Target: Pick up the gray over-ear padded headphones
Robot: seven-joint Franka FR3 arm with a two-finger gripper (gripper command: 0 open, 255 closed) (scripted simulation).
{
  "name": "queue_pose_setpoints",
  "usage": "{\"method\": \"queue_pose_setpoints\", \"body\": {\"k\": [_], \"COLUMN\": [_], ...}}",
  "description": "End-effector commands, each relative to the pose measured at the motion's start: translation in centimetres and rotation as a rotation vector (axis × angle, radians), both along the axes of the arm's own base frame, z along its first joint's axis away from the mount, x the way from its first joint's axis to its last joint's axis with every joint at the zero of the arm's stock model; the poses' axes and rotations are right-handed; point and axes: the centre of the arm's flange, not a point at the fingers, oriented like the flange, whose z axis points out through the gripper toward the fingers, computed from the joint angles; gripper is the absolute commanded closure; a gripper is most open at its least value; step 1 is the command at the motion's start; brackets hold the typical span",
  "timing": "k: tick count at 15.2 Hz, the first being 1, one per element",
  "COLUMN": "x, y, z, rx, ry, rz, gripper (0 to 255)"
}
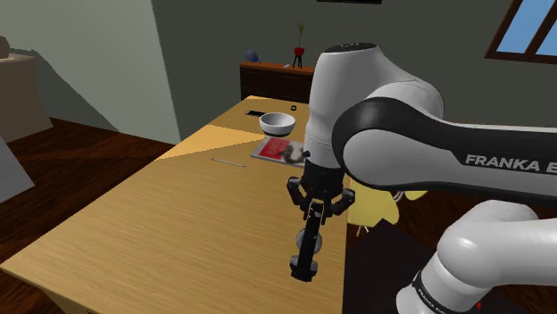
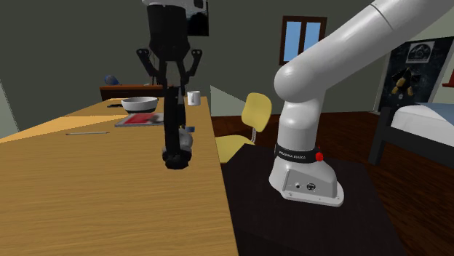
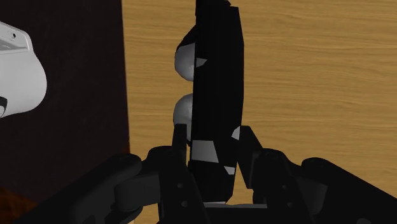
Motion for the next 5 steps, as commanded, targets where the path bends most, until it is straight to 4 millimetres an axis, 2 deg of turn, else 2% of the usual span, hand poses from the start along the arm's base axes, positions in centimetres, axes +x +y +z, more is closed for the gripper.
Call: {"method": "queue_pose_setpoints", "body": {"k": [1, 3, 5], "x": [0.0, 0.0, 0.0], "y": [-0.1, -0.1, -0.1], "z": [1.1, 2.2, 2.2], "rx": [0.0, 0.0, 0.0], "ry": [0.0, 0.0, 0.0], "rz": [0.0, 0.0, 0.0], "gripper": [255, 255, 255]}}
